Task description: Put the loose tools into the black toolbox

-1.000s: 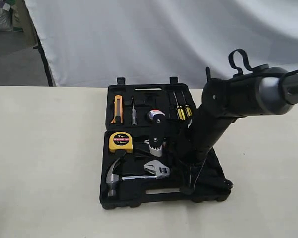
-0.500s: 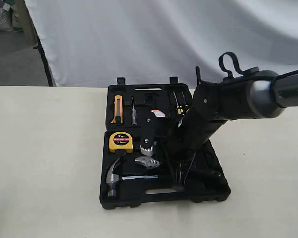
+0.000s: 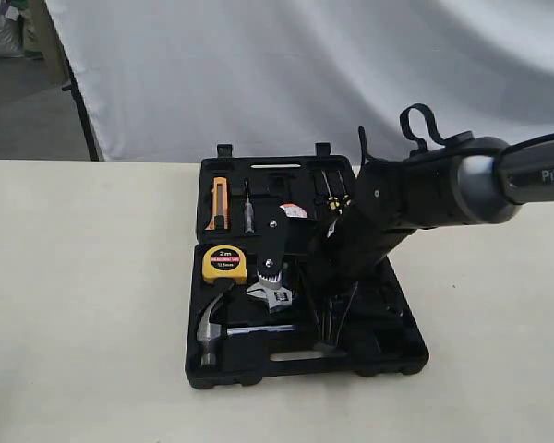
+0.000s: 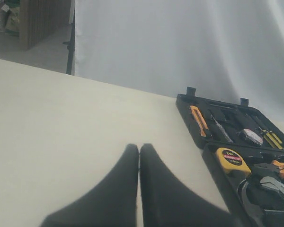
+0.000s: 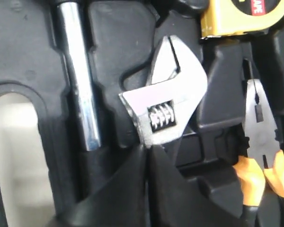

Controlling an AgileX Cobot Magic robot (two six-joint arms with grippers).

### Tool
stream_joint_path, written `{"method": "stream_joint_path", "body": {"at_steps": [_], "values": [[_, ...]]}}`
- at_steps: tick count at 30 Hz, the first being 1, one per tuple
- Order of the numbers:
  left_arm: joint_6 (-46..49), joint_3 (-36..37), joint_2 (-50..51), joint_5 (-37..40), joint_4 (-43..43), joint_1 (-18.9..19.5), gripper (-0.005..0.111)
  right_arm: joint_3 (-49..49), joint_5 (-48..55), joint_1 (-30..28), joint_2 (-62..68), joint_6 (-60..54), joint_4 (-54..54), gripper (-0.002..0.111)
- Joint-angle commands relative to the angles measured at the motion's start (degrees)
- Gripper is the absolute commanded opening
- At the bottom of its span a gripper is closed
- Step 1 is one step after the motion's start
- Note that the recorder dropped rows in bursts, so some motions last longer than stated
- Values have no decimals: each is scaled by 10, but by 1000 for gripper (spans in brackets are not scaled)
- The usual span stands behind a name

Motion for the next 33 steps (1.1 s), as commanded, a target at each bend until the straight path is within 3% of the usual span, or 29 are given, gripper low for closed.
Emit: {"method": "stream_joint_path", "body": {"at_steps": [1,33], "values": [[-3,-2,-2,-4,3,15,1,0,-26,-2,7,-3,-5,0],[-3,-2,-2,-4,3,15,1,0,-52,31,7,-7,34,0]]}}
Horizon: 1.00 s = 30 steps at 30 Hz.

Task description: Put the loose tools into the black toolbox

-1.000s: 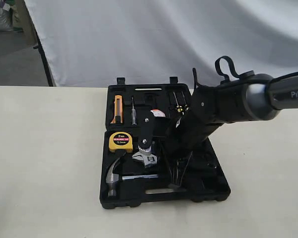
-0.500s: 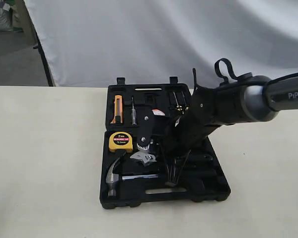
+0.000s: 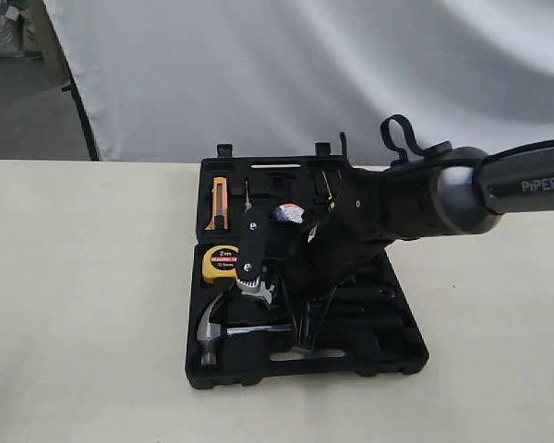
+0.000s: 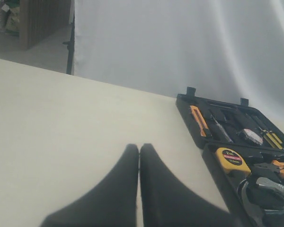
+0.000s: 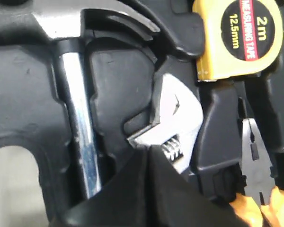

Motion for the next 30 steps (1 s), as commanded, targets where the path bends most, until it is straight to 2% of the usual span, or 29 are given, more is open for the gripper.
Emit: {"method": "stream_joint_path", "body": {"at_steps": [1,11,16,22,25,30], "values": [[-3,-2,-2,-4,3,15,1,0,-5,1,1,-5,2,0],[-3,-2,-2,-4,3,15,1,0,-5,-9,-29,33,-3,0],[-3,-2,-2,-4,3,15,1,0,-36,-15,9,33,-3,0],[-3,-2,-2,-4,3,15,1,0,-87,34,52,13,-3,0],[-3,-2,-2,-4,3,15,1,0,-87,37,50,9,-3,0],[-3,-2,-2,-4,3,15,1,0,-79,19,-10,84,-3,0]]}}
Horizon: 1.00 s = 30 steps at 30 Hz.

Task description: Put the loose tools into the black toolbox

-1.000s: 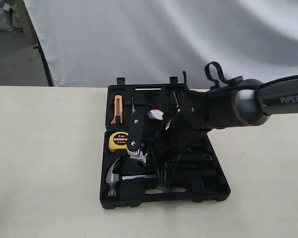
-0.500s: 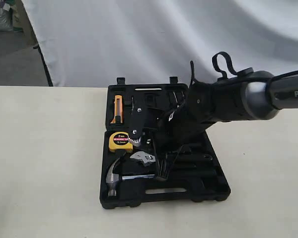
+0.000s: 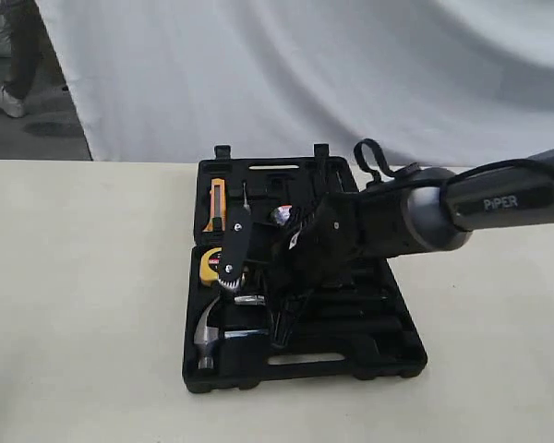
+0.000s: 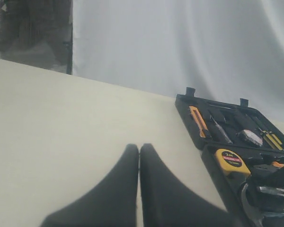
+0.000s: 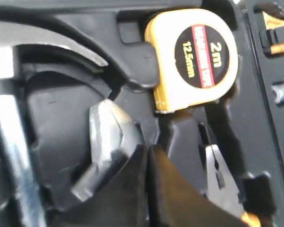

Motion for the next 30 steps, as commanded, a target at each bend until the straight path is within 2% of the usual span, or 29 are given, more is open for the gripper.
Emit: {"method": "stream_joint_path", "body": {"at_steps": [1,7,15,22,30], "values": [[-3,-2,-2,-4,3,15,1,5,27,-9,-48,54,1,0],[-3,-2,-2,-4,3,15,1,5,69,-10,-70,57,1,0],[-3,-2,-2,-4,3,15,1,5,96,-10,-37,45,1,0],[-3,-2,-2,-4,3,15,1,5,35,-10,22,32,1,0],[-3,-2,-2,-4,3,15,1,4,44,-10,13,15,1,0]]}}
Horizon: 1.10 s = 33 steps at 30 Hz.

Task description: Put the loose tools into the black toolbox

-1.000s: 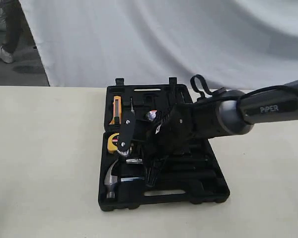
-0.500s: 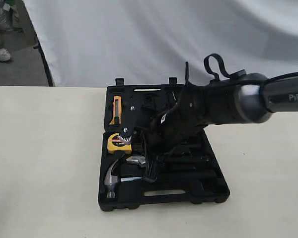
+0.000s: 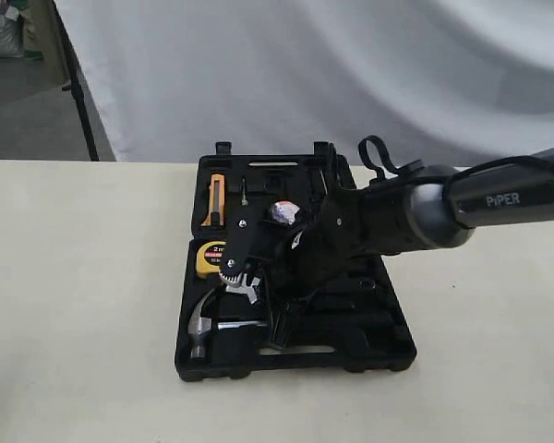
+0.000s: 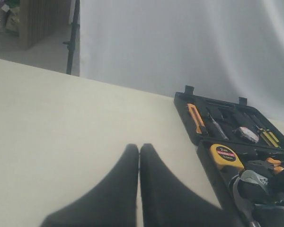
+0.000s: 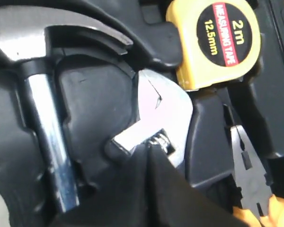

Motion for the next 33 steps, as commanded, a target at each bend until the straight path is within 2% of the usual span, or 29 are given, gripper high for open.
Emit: {"method": "stream_joint_path", "body": {"at_steps": [1,10,21,33], "values": [[-3,-2,-2,-4,3,15,1,6,25,-3,-4,-8,-3,0],[-3,-2,-2,-4,3,15,1,7,54,-17,-75,56,-3,0],[-3,-2,-2,-4,3,15,1,7,38,-57,19,54,-23,0],[-3,-2,-2,-4,3,15,1,-7,102,-57,-94,122,-24,0]]}}
